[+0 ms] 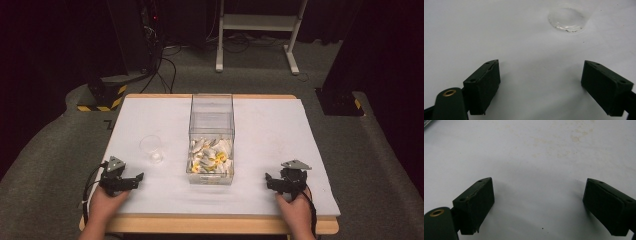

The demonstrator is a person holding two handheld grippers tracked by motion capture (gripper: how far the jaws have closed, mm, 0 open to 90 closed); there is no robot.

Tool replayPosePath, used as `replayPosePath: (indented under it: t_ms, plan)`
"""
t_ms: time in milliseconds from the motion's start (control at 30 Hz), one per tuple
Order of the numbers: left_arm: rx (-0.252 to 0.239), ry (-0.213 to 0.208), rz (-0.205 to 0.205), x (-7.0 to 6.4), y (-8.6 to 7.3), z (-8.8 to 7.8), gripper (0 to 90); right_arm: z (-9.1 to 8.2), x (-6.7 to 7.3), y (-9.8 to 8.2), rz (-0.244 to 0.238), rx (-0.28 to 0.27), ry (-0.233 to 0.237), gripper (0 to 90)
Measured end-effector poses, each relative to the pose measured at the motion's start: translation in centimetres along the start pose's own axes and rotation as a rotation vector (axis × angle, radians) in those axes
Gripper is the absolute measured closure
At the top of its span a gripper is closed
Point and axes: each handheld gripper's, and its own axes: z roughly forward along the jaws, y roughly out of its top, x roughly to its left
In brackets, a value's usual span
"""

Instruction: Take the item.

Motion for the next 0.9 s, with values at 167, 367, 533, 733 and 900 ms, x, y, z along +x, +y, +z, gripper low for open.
replayPosePath:
  t_ms: [167,367,533,733,900]
  plan:
    - [0.001,0.001,0.0,0.0,0.01,0.01,15.7,0.0,-0.03,0.0,0.002,0.001,0.004,9.9]
    - [0.003,0.001,0.002,0.02,0.05,0.01,15.7,0.03,-0.08,0.0,0.002,0.002,0.008,9.8]
    - [0.005,0.002,0.002,0.03,0.06,-0.01,16.0,-0.02,0.03,-0.01,-0.001,0.0,0.001,10.3]
    - [0.007,0.003,-0.005,0.02,0.06,-0.02,16.1,0.01,-0.01,0.0,0.001,0.001,0.004,10.2]
    - [0.007,0.006,-0.008,-0.02,0.09,0.01,16.0,-0.01,-0.06,0.04,0.0,0.004,0.008,10.2]
